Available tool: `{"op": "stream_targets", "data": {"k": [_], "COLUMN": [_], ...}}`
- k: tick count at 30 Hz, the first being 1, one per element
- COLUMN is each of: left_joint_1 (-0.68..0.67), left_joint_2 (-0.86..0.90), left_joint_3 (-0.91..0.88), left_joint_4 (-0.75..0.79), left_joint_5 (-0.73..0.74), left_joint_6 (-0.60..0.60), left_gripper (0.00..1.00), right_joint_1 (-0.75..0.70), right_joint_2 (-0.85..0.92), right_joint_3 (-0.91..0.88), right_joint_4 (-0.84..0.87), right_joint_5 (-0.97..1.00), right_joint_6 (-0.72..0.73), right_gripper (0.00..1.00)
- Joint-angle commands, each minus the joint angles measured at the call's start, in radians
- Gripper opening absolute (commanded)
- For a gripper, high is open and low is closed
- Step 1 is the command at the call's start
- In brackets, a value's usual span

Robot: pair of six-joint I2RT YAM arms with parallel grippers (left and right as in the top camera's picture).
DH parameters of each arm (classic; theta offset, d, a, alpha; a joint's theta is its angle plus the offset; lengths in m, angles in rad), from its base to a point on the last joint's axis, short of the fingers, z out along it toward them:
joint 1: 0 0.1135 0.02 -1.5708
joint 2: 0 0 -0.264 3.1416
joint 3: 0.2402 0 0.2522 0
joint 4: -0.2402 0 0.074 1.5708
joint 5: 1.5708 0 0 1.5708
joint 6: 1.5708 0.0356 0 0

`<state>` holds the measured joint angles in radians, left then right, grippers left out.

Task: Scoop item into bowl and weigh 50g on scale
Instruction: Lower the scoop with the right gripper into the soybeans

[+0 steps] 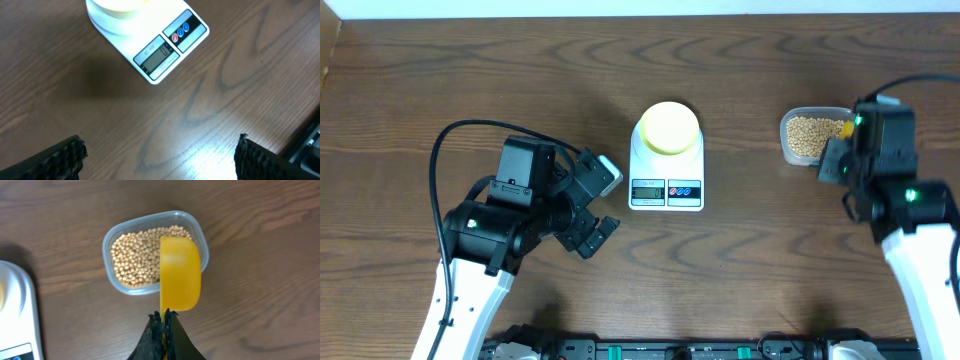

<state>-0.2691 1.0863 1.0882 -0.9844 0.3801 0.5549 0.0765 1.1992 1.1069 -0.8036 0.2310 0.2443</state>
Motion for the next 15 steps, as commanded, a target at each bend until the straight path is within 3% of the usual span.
{"op": "stream_targets", "data": {"k": [1,15], "left_joint_1": [0.004,0.004], "left_joint_2": [-0.003,-0.003], "left_joint_3": [0.009,0.009], "left_joint_4": [-0.002,-0.002], "left_joint_5": [0.012,0.012], "left_joint_6": [0.010,0.010], "left_gripper": [0.97,0.97], "right_joint_1": [-0.017,-0.016], "right_joint_2": [0.100,0.412], "right_joint_3": [0.105,0.150], "right_joint_4": [-0.033,0.044], "right_joint_5": [0.027,0.164], "right_joint_6": [-0.067,-0.154], "right_gripper": [0.01,0.01]}}
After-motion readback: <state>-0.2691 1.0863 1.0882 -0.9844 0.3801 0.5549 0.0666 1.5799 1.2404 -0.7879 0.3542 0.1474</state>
